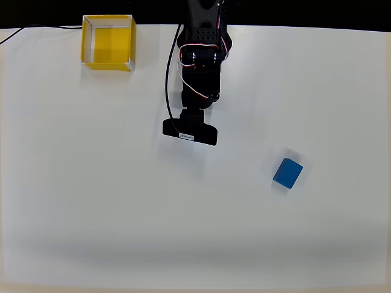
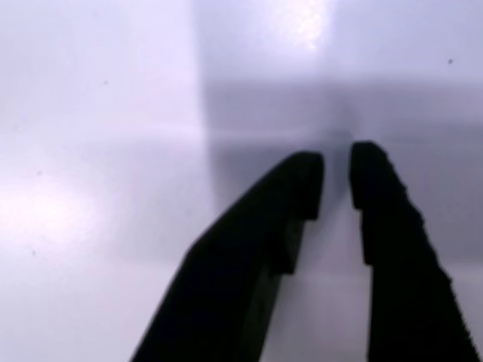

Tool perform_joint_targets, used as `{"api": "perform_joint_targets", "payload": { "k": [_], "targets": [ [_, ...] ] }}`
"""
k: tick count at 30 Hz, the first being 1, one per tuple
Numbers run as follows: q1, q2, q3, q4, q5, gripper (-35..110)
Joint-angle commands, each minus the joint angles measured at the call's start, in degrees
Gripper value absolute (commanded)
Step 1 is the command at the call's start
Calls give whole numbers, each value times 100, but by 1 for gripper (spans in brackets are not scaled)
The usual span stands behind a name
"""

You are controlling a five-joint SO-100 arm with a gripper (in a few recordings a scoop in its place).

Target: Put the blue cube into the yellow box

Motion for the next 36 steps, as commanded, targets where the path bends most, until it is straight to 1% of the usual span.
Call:
{"api": "perform_joint_targets", "payload": {
  "k": [1, 22, 30, 36],
  "targets": [
    [-18, 141, 149, 79, -53, 0],
    [18, 123, 149, 79, -185, 0],
    [35, 132, 149, 35, -35, 1],
    [422, 132, -123, 105, -158, 1]
  ]
}}
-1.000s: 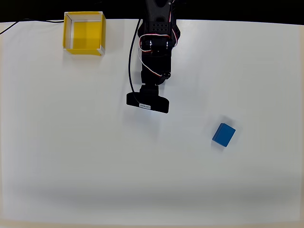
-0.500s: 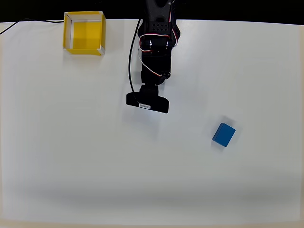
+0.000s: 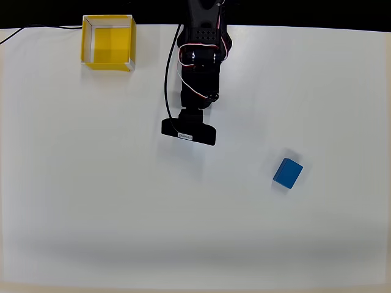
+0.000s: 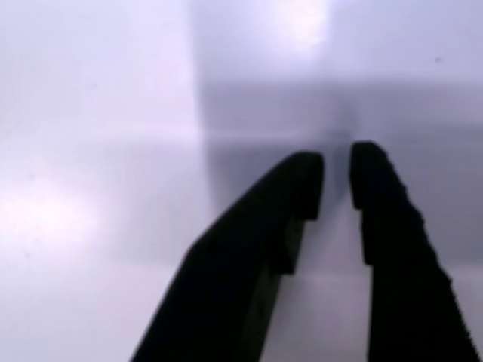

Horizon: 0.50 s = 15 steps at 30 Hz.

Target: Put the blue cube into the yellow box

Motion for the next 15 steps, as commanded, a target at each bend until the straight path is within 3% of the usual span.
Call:
{"api": "perform_joint_targets", "payload": {
  "k": [1, 10, 15],
  "targets": [
    [237, 132, -316, 193, -123, 1],
    [229, -97, -2092, 290, 79, 2],
    [114, -1494, -3410, 264, 413, 3]
  ]
}}
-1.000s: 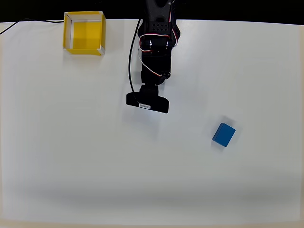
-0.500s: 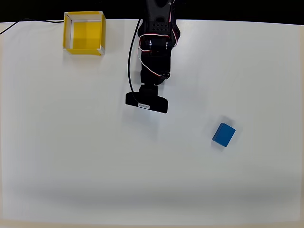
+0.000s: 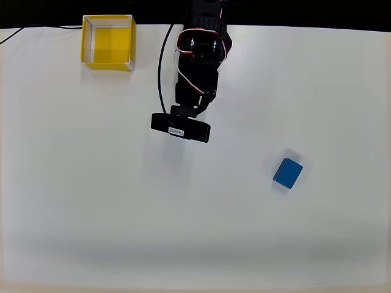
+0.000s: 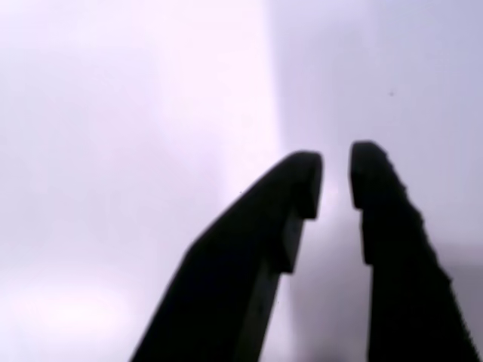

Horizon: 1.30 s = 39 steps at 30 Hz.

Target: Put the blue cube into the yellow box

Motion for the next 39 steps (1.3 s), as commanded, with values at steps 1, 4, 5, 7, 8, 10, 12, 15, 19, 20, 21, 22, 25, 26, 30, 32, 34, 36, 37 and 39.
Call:
{"api": "perform_joint_targets", "payload": {
  "k": [1, 4, 5, 7, 8, 10, 12, 15, 19, 20, 21, 22, 25, 26, 30, 32, 34, 36, 37, 39],
  "targets": [
    [-44, -1028, -1494, -18, 176, 3],
    [-44, -1767, -2065, -193, 413, 5],
    [-44, -2004, -2250, -229, 483, 6],
    [-44, -2461, -2672, -272, 677, 10],
    [-53, -2672, -2883, -308, 756, 12],
    [-53, -3173, -3357, -378, 932, 16],
    [-53, -3560, -3806, -360, 976, 17],
    [-53, -3814, -4096, -519, 1081, 20],
    [-44, -4271, -4210, -1002, 1354, 25],
    [-18, -4438, -4271, -1125, 1477, 27],
    [9, -4605, -4333, -1204, 1573, 29],
    [18, -4799, -4421, -1257, 1652, 31],
    [18, -5317, -4649, -1503, 2021, 37],
    [18, -5502, -4737, -1600, 2153, 38],
    [-26, -6302, -5265, -1969, 2716, 41],
    [-105, -6724, -5581, -2092, 2971, 41],
    [-264, -7093, -5862, -2127, 3173, 41],
    [-457, -7462, -6152, -2162, 3463, 41],
    [-562, -7646, -6302, -2153, 3586, 41],
    [-773, -7972, -6592, -2145, 3850, 41]
  ]
}}
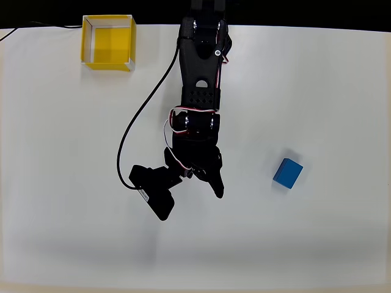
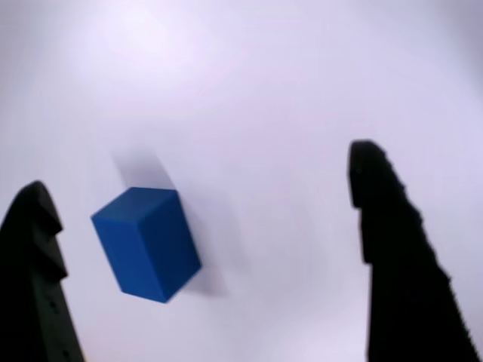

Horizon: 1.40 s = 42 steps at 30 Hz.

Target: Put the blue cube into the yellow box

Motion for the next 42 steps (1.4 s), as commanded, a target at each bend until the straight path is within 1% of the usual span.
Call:
{"api": "perform_joint_targets", "payload": {
  "k": [1, 13, 19, 24, 35, 42],
  "targets": [
    [-483, -290, -1213, -70, 448, 41],
    [-2101, -2083, -3059, 738, 1626, 41],
    [-2637, -2725, -3480, 1011, 1837, 44],
    [-2909, -3173, -3867, 1204, 2004, 48],
    [-3410, -3929, -4474, 1441, 2109, 47],
    [-3533, -4254, -4667, 1459, 2162, 47]
  ]
}}
